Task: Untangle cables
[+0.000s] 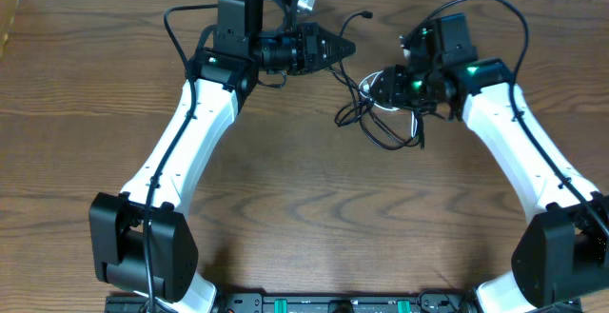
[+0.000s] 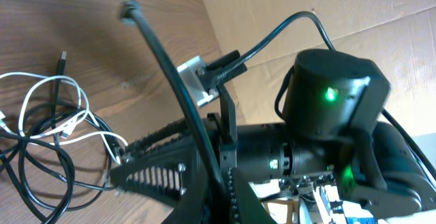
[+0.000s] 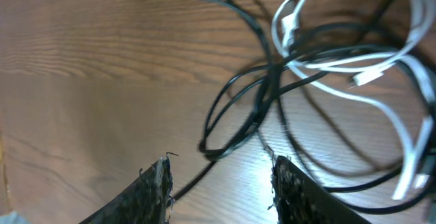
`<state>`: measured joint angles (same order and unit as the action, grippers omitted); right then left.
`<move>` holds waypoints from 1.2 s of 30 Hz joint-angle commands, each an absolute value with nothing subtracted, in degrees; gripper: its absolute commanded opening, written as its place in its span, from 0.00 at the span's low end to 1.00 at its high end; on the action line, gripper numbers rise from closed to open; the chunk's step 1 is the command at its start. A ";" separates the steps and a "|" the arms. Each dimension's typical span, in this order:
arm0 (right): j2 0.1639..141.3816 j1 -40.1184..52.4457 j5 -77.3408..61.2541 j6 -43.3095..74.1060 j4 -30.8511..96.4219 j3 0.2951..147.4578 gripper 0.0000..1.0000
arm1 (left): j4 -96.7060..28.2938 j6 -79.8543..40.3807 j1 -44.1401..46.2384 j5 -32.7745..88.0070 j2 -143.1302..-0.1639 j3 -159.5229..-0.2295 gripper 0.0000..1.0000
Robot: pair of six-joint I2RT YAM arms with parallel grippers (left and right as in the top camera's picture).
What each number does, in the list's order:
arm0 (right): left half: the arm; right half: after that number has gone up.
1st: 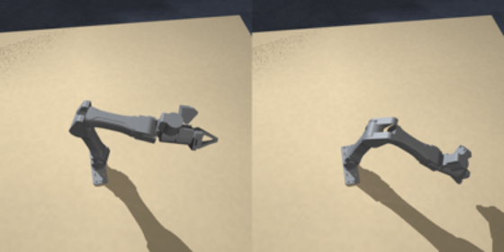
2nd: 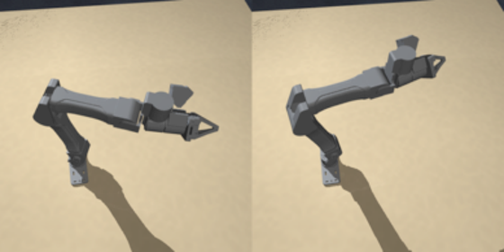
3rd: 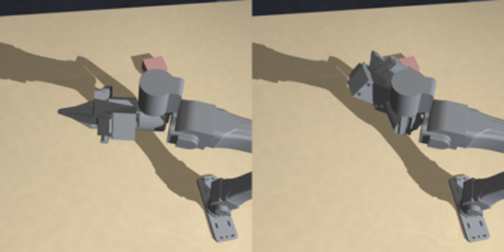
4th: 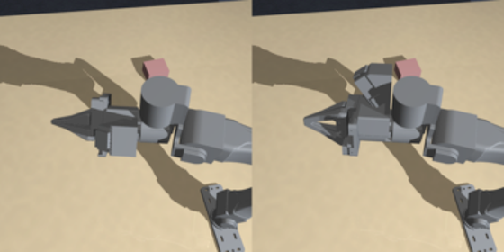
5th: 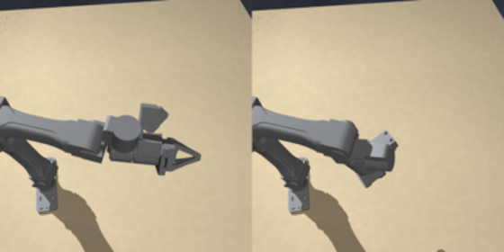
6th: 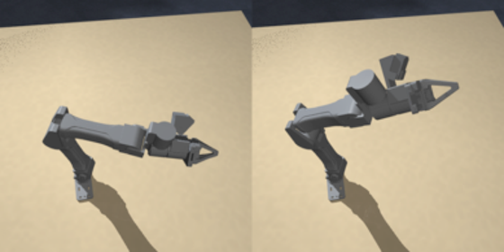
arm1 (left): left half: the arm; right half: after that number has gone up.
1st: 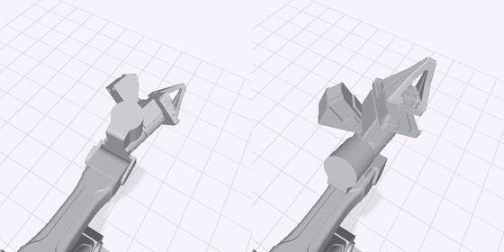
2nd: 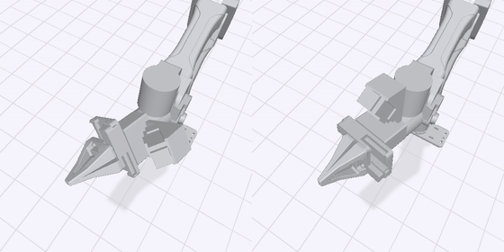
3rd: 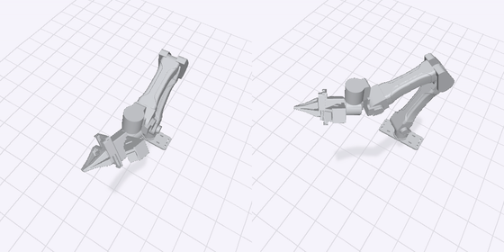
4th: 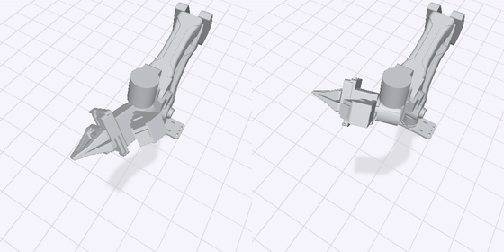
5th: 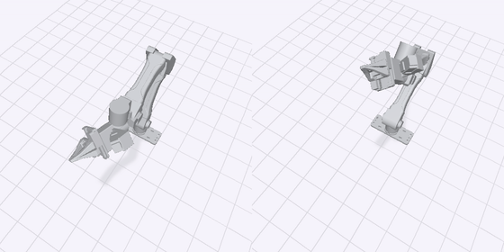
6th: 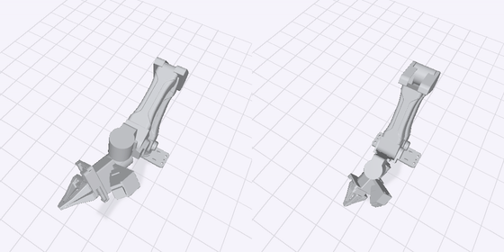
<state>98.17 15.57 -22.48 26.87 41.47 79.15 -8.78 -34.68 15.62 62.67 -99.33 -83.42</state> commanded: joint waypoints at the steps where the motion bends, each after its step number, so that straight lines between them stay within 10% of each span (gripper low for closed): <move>1: 101.95 17.30 -20.84 34.54 40.66 79.85 0.47 | -8.43 -36.75 14.63 63.92 -99.29 -84.29 0.08; 10: 113.38 17.96 -26.85 37.71 31.53 79.83 0.48 | -8.49 -36.64 12.40 63.94 -99.11 -84.29 0.07; 14: 115.33 18.74 -28.25 36.27 19.38 79.88 0.02 | -15.05 -30.33 11.70 61.78 -99.11 -84.29 0.07; 23: 96.68 9.58 -29.10 32.82 21.85 79.92 0.01 | -44.36 -15.49 5.91 29.56 -99.11 -84.29 0.07; 36: 87.83 -4.08 -44.07 23.22 33.93 79.92 0.01 | -49.21 -19.22 -0.34 -7.77 -99.11 -84.29 0.07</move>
<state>89.65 -1.41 -39.42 28.80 30.92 79.15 -51.81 -15.00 2.76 2.81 -99.33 -83.88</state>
